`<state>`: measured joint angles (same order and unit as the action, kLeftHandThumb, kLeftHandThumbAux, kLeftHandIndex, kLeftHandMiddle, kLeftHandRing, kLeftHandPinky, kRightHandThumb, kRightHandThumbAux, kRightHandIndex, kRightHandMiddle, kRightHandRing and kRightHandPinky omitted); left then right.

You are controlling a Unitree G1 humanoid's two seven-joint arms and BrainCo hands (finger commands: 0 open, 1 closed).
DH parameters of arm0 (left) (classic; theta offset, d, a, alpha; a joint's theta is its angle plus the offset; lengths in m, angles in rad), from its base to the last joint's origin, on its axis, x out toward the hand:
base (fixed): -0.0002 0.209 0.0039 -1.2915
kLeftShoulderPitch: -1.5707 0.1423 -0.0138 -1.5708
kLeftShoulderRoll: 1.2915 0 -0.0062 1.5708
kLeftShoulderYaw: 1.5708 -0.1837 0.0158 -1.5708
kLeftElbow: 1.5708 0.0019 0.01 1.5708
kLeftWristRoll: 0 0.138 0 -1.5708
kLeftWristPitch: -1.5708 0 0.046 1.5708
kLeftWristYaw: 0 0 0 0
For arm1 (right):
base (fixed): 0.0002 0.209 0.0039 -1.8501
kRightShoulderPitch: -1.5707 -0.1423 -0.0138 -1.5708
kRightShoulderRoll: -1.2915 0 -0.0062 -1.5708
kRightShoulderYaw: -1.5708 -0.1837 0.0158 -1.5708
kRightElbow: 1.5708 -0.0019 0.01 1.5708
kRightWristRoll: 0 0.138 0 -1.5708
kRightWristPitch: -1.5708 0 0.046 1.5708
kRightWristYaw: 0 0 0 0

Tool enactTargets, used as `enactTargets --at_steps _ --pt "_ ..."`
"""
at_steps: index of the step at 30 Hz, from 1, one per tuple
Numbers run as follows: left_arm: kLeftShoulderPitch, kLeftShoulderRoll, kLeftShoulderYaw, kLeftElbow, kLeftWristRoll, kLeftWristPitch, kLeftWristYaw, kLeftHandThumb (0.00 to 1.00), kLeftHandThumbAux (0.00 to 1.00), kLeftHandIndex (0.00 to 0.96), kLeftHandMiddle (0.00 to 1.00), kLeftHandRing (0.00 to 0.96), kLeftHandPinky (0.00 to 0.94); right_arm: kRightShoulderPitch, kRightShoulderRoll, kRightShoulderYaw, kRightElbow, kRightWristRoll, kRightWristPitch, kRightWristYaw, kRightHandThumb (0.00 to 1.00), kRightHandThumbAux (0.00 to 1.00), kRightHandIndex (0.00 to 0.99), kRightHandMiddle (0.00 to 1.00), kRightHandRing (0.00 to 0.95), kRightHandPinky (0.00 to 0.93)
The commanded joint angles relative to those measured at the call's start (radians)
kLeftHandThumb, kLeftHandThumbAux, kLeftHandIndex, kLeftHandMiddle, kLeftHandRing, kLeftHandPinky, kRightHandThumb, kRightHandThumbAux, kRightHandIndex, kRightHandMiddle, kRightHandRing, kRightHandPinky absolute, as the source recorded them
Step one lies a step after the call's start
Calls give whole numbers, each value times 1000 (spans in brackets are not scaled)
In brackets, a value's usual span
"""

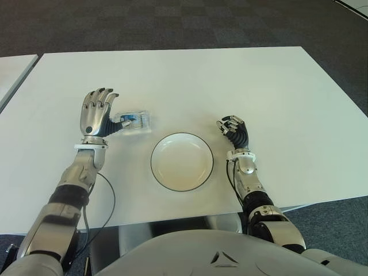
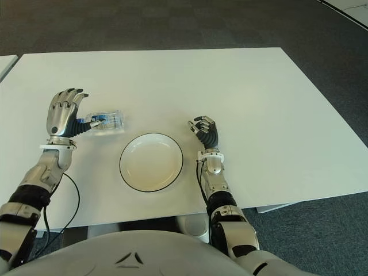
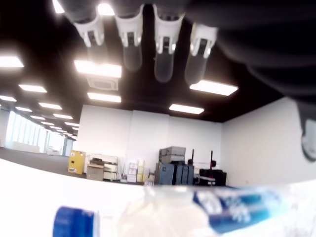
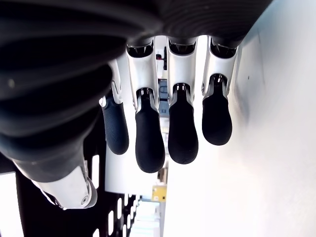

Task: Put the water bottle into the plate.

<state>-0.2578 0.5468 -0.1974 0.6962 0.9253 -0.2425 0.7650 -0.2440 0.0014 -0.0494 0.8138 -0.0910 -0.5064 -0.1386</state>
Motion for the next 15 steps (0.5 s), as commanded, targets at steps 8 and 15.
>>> enactTargets --at_steps 8,15 --pt "-102 -1 -143 235 9 -7 56 506 172 0 0 0 0 80 11 -6 79 15 105 3 707 726 435 673 661 651" --pt "-152 -8 -197 325 0 -12 34 498 146 0 0 0 0 77 9 -9 87 15 103 6 707 725 435 671 661 653"
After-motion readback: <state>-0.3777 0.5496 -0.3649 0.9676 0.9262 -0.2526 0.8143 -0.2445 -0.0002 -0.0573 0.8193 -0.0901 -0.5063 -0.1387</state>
